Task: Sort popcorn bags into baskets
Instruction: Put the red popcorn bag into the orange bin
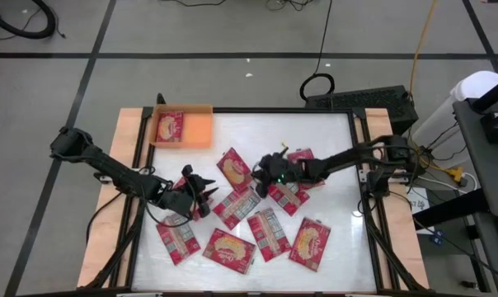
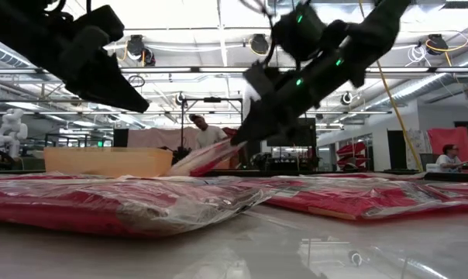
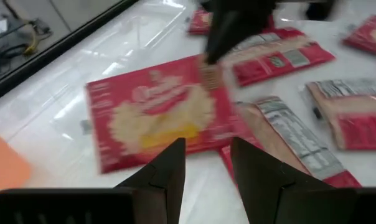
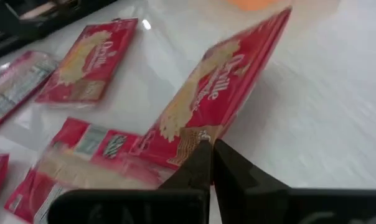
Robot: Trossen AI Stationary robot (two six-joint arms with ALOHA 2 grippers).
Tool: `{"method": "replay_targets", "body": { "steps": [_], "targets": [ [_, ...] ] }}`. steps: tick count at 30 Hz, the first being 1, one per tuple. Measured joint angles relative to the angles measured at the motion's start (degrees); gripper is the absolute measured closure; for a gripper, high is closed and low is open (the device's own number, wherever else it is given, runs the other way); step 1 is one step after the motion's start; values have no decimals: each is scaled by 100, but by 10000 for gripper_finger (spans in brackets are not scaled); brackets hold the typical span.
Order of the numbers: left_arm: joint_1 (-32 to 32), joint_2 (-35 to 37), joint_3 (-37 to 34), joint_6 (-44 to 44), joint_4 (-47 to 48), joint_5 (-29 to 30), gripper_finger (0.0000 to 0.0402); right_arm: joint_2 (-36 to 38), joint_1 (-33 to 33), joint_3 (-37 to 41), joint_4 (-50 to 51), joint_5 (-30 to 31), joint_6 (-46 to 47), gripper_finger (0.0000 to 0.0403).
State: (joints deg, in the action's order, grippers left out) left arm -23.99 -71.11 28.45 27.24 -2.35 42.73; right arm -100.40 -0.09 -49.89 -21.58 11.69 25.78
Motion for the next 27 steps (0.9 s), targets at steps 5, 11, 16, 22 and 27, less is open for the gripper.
{"method": "replay_targets", "body": {
  "steps": [5,11,16,22,27],
  "targets": [
    [225,0,0,227,-46,-83,270,156,701,-2,57,1123,-389,402],
    [385,0,0,185,-37,-515,245,158,1235,-9,32,1714,-684,403],
    [448,-2,-51,133,-105,-472,192,158,1498,-9,-70,1708,-1098,403],
    [606,-2,-547,-142,-689,-425,128,158,1655,-11,-172,1700,-1303,403],
    [681,-2,-1290,-336,-1955,-805,105,158,1753,-11,-222,1703,-1508,403]
  ]
}}
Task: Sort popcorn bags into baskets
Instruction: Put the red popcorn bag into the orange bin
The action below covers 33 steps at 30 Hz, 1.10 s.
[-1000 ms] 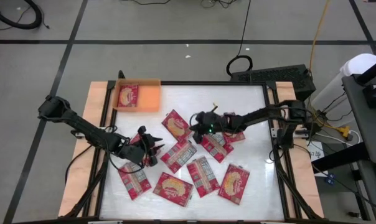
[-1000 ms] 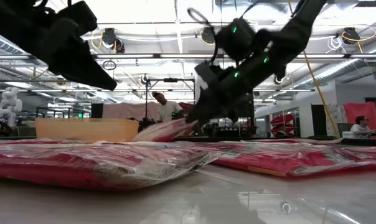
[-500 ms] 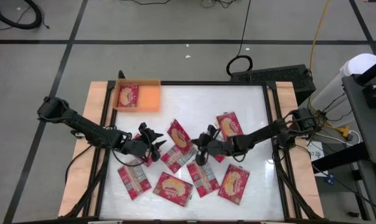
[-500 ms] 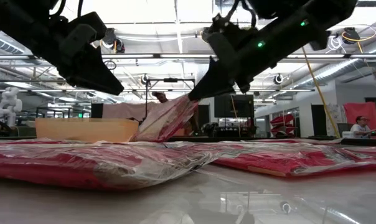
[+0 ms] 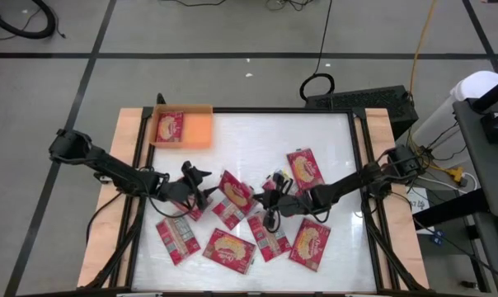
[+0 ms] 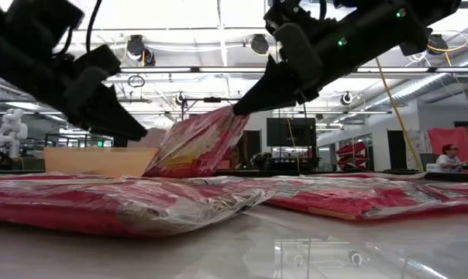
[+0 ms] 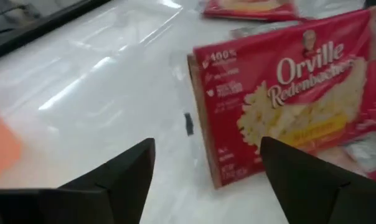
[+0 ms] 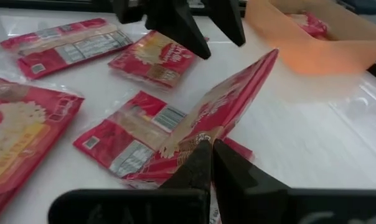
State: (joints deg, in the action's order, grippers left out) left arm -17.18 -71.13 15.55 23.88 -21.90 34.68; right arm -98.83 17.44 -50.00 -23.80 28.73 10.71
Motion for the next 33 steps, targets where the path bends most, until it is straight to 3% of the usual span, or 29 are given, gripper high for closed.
{"method": "replay_targets", "body": {
  "steps": [7,11,24,29,33],
  "targets": [
    [58,0,-605,-173,-1464,-192,113,0,71,0,-306,-22,-572,403],
    [64,0,-599,-355,-1636,-509,125,2,69,-2,-583,-26,-775,403],
    [193,-49,-594,-275,-1640,-621,117,4,67,-4,-633,-46,-1037,403],
    [391,-484,-594,-225,-1904,-696,129,4,67,-4,-625,-50,-1057,403],
    [505,-985,-592,-648,-2578,-1149,135,4,65,-4,-625,-211,-1057,403]
  ]
}}
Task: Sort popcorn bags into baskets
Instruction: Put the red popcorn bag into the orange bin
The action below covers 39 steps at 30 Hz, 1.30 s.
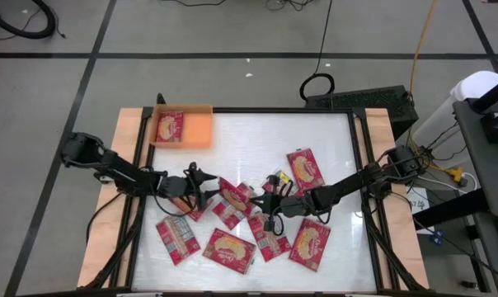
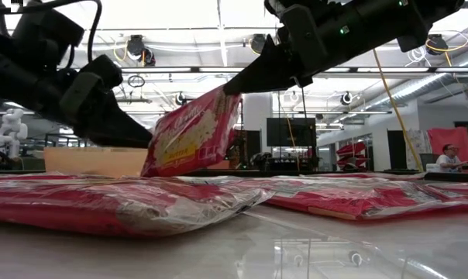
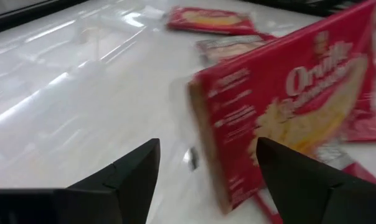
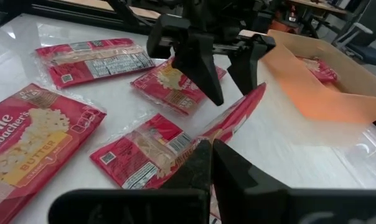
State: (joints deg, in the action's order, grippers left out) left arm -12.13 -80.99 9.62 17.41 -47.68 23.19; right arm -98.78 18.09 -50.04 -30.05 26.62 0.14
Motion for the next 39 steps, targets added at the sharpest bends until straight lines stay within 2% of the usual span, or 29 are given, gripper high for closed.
{"method": "replay_targets", "body": {
  "steps": [5,8,11,16,17,22,28,31,34,39],
  "targets": [
    [257,-426,0,-352,-769,-536,145,0,0,0,5,-7,-109,403],
    [344,-519,0,-586,-1001,-893,172,0,2,0,7,-10,-110,403],
    [349,-519,0,-746,-1067,-957,229,0,5,0,10,-20,-29,403],
    [344,-519,-2,-972,-1146,-967,366,0,8,0,23,33,194,403],
    [342,-519,-2,-1005,-1155,-969,381,0,7,0,24,86,308,403],
    [335,-512,3,-1151,-1330,-984,373,250,116,-36,336,688,1144,367],
    [335,-241,3,-1356,-1289,-1080,390,703,113,-972,2963,857,2560,270],
    [335,-42,3,-1429,-1288,-1099,387,605,72,-1618,3785,743,2873,222],
    [333,122,3,-1431,-1243,-1166,382,361,-73,-2089,3942,342,2940,184],
    [298,133,5,-1412,-1205,-1398,391,-50,-309,-2579,3900,-118,2552,160]
  ]
}}
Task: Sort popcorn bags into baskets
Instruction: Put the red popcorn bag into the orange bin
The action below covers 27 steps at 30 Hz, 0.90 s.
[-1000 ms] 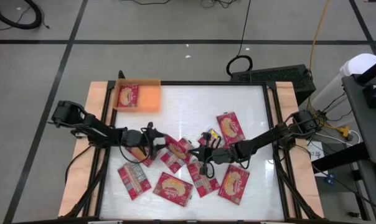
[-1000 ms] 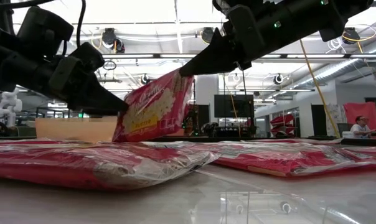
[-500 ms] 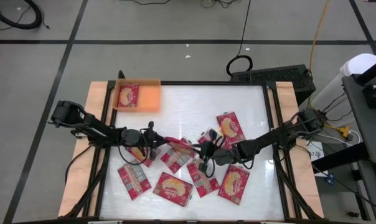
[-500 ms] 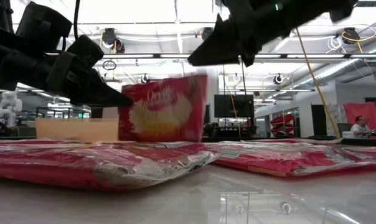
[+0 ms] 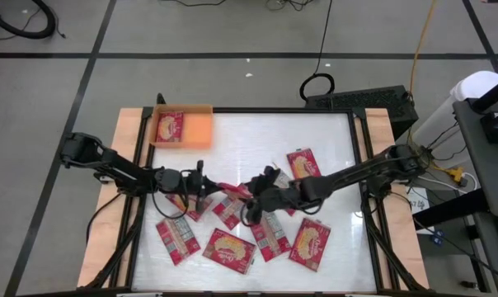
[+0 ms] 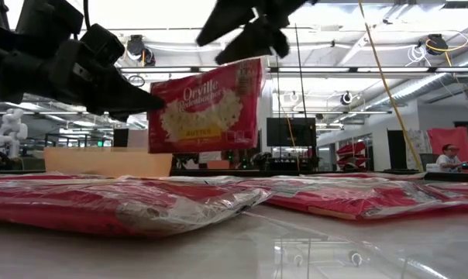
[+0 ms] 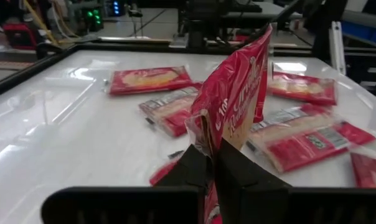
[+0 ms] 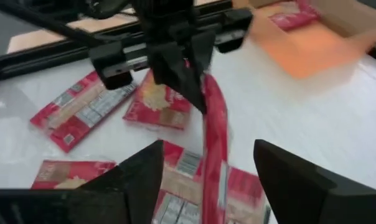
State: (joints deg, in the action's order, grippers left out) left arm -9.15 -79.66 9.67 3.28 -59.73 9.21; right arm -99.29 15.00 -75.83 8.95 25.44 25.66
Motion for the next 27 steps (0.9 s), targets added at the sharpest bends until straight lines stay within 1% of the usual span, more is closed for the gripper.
{"method": "replay_targets", "body": {
  "steps": [1,4,8,13,15,17,20,21,22,24,27],
  "targets": [
    [-3,0,0,4,11,-9,391,-64,-39,-16,-30,-19,-84,160],
    [-4,0,0,82,208,-23,385,-305,-184,-13,27,-334,-35,170],
    [-4,0,0,182,416,-21,376,-588,-296,-9,29,-466,80,199],
    [-4,0,0,289,610,-21,384,-819,-380,-7,107,-691,156,260],
    [-4,0,0,328,650,-17,386,-854,-419,-7,110,-738,241,292],
    [-2,0,0,390,610,10,379,-855,-448,-7,113,-772,231,327],
    [-17,0,0,775,563,-16,348,-852,-447,-7,129,-770,204,381],
    [-42,0,0,915,547,-38,334,-820,-445,-7,138,-781,141,390],
    [-84,0,0,998,529,-61,317,-782,-441,-3,153,-796,55,393],
    [-197,64,0,1058,491,-103,284,-623,-406,0,244,-853,-10,387],
    [-352,284,2,1096,284,-119,232,-249,-351,2,501,-974,-72,381]
  ]
}}
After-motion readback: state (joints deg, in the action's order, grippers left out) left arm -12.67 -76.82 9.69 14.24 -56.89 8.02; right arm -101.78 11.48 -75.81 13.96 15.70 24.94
